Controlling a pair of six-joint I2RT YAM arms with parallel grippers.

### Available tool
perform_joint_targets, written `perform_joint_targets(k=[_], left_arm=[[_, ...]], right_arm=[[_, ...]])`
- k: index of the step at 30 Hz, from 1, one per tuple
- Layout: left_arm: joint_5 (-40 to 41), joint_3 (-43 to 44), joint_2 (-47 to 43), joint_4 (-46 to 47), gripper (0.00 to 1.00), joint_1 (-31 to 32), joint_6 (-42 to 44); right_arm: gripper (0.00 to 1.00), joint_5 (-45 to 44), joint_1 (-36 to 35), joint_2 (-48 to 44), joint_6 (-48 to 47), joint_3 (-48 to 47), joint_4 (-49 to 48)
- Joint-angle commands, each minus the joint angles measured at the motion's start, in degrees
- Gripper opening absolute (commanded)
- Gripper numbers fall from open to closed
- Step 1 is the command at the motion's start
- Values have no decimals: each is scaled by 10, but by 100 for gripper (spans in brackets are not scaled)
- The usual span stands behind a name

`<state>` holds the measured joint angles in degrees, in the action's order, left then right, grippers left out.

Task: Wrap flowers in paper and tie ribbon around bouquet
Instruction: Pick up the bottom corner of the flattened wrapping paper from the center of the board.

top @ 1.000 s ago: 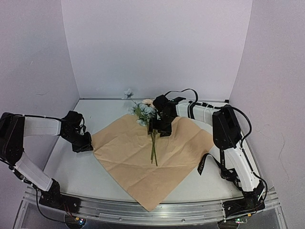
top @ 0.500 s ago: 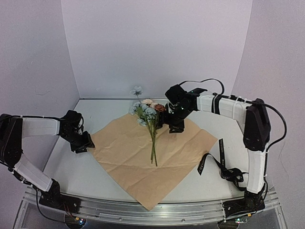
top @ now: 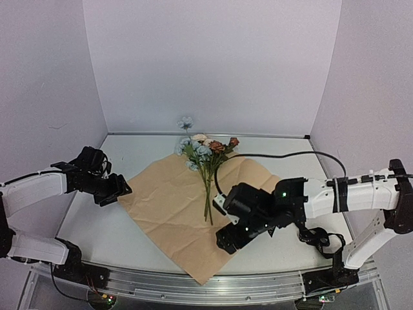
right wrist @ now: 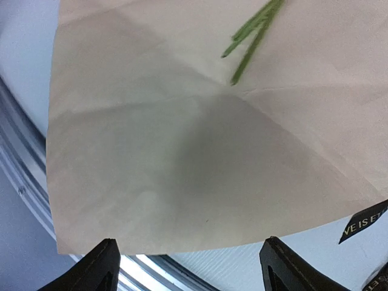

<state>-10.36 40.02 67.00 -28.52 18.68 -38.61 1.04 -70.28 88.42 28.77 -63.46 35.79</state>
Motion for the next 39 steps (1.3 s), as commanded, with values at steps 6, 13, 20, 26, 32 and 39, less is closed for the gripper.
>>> perform_joint_targets(k=[6, 13, 20, 26, 32, 39], left_arm=[[33, 16, -33, -26, 71, 21, -19], [38, 18, -43, -25, 71, 21, -14], [44, 17, -59, -32, 71, 22, -9], [45, 26, -56, -35, 70, 21, -3], [44, 36, -59, -39, 70, 21, -2], [42, 55, -60, -51, 69, 21, 4]], right_arm=[[84, -200, -221, 54, -193, -85, 79], [84, -288, -307, 160, -261, -176, 140], [76, -337, -324, 234, -319, -211, 143], [71, -373, -330, 282, -346, -239, 143], [47, -425, -330, 311, -377, -243, 116], [0, -437, -316, 285, -403, -239, 106]])
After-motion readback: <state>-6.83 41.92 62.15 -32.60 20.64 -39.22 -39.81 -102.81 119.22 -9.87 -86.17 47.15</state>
